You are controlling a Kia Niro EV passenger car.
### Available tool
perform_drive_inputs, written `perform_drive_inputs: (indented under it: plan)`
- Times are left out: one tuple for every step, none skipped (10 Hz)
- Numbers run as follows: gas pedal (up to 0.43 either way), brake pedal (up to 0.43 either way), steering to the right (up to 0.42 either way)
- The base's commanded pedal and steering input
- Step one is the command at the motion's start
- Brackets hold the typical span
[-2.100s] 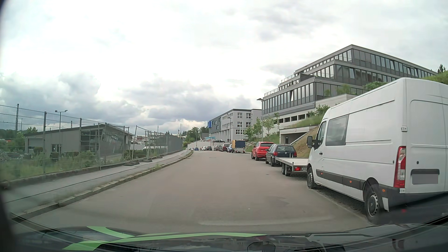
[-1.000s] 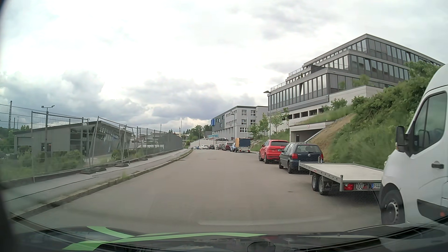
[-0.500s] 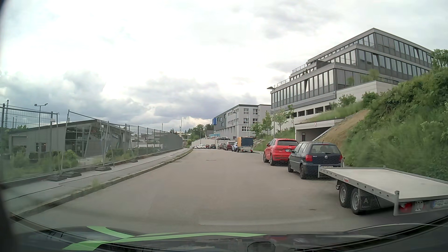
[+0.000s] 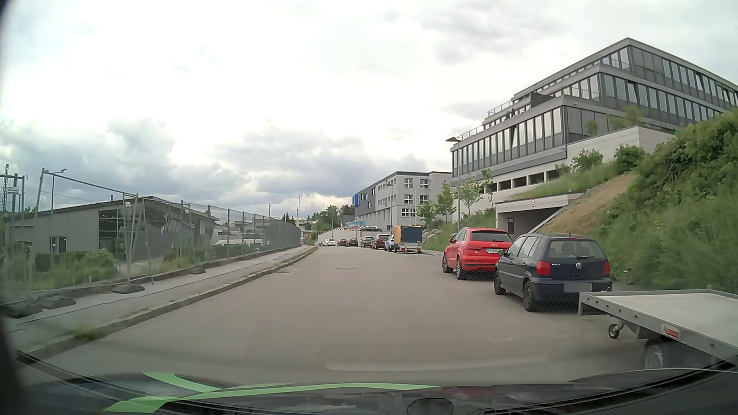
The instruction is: Follow the waypoints while adhering to traffic rules and regulations
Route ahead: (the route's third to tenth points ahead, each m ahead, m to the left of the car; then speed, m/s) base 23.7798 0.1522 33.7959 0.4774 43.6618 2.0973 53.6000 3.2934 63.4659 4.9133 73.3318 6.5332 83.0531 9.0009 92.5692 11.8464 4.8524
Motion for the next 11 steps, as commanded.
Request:
perform_drive_inputs:
  plan:
    - [0.138, 0.0, -0.014]
    - [0.138, 0.0, -0.014]
    - [0.138, 0.0, -0.014]
    - [0.138, 0.0, -0.014]
    - [0.138, 0.0, -0.014]
    - [0.138, 0.0, -0.014]
    - [0.138, 0.0, -0.014]
    - [0.138, 0.0, -0.014]
    - [0.138, 0.0, -0.014]
    - [0.138, 0.0, -0.014]
    - [0.138, 0.0, -0.013]
